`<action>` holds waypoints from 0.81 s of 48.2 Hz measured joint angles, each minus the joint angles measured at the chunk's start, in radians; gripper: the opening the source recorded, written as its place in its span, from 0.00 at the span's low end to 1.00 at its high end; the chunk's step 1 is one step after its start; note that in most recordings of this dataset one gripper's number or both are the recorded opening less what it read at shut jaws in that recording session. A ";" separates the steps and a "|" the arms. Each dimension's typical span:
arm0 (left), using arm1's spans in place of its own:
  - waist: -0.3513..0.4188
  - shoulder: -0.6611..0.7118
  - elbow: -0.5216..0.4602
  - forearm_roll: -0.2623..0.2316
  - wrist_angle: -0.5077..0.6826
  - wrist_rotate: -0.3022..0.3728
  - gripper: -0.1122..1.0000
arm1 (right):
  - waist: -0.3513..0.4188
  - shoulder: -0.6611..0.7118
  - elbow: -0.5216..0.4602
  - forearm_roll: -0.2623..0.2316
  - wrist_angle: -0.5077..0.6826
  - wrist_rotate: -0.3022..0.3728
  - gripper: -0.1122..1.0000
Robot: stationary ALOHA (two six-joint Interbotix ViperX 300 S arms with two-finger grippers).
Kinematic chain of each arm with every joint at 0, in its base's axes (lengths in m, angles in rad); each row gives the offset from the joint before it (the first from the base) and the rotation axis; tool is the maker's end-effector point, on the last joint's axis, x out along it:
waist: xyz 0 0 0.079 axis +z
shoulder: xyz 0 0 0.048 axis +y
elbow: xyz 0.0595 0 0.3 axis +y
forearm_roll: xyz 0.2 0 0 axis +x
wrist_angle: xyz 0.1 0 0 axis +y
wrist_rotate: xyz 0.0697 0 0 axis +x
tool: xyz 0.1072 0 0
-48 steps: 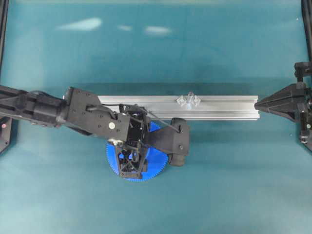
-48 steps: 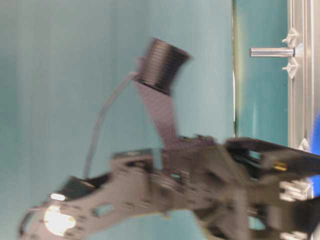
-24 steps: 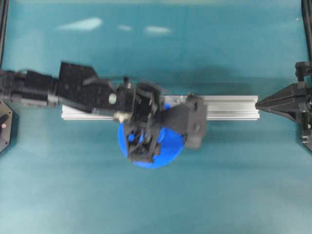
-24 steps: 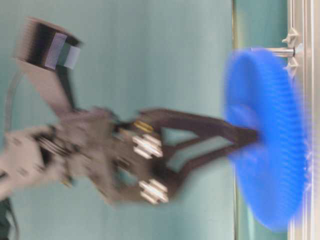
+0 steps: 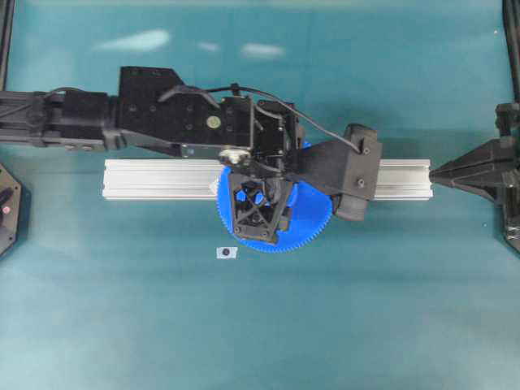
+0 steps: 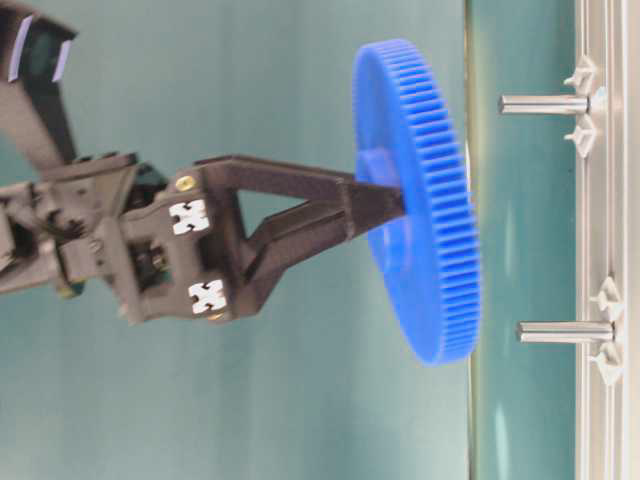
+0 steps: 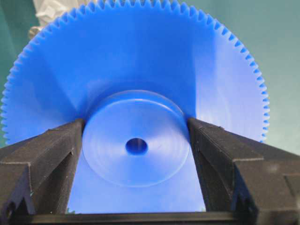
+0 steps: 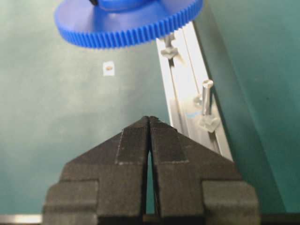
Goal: Insert the large gear onto the shaft.
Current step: 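Carry the gear over the right shaft on the rail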
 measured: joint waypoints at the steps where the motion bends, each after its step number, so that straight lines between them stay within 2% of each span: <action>1: 0.000 0.002 0.002 0.000 0.002 -0.002 0.78 | -0.002 0.000 0.000 0.000 0.000 0.000 0.12; 18: -0.002 0.005 0.028 0.000 -0.040 -0.002 0.78 | 0.000 -0.002 0.002 0.000 -0.002 0.000 0.12; 33: 0.052 0.087 -0.075 0.000 -0.025 0.101 0.78 | 0.000 -0.002 0.003 0.000 0.000 0.000 0.12; 39: 0.066 0.137 -0.130 0.000 -0.008 0.123 0.78 | 0.000 -0.006 0.005 0.000 -0.002 0.000 0.12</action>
